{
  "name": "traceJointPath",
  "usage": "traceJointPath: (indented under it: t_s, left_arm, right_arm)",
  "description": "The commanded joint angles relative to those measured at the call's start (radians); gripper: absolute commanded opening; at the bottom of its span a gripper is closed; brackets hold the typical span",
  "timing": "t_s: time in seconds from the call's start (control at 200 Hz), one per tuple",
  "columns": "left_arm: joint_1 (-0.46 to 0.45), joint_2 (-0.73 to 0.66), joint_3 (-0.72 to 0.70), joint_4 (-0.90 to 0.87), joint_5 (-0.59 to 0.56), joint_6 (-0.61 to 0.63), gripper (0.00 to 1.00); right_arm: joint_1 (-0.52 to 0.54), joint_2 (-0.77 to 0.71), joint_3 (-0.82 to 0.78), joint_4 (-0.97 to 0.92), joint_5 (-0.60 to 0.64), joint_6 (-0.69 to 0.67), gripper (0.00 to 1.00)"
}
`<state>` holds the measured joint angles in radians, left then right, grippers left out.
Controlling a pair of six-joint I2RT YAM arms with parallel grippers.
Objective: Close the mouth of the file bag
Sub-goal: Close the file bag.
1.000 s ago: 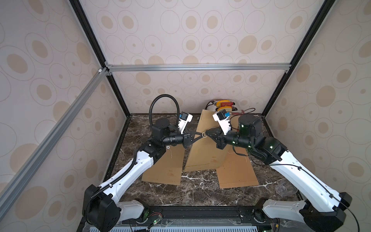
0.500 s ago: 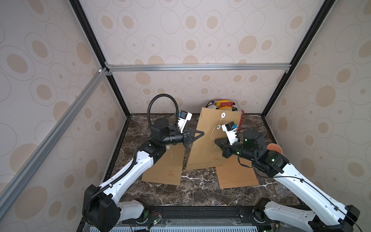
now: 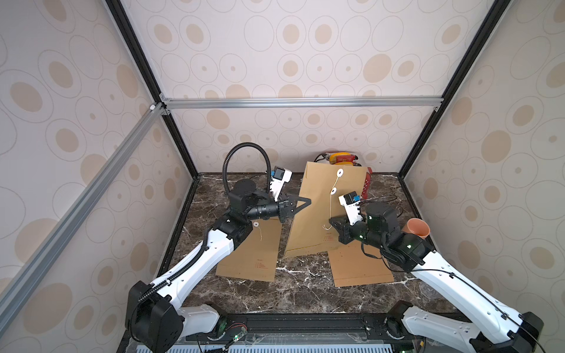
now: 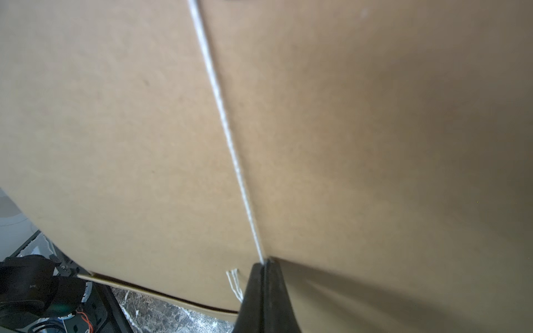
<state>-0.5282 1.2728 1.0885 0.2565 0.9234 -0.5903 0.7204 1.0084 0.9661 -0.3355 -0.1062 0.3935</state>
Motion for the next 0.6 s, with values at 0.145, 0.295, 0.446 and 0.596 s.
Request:
traceJointPath:
  t_s: [0.145, 0.295, 0.446, 0.596]
  left_arm:
    - [0.003, -0.024, 0.004, 0.059, 0.026, -0.019, 0.0]
    - [0.003, -0.023, 0.007, 0.052, 0.029, -0.016, 0.0]
    - [0.002, -0.023, 0.011, 0.036, 0.029, -0.003, 0.0]
    - [0.003, -0.028, 0.01, 0.036, 0.03, -0.001, 0.0]
  right_arm:
    - [-0.016, -0.036, -0.007, 0.02, 0.011, 0.011, 0.0]
    - [-0.029, -0.047, 0.014, 0.001, 0.012, -0.003, 0.0]
    - [-0.085, -0.042, 0.065, -0.051, -0.004, -0.034, 0.0]
    - [-0.189, -0.021, 0.118, -0.096, -0.071, -0.043, 0.0]
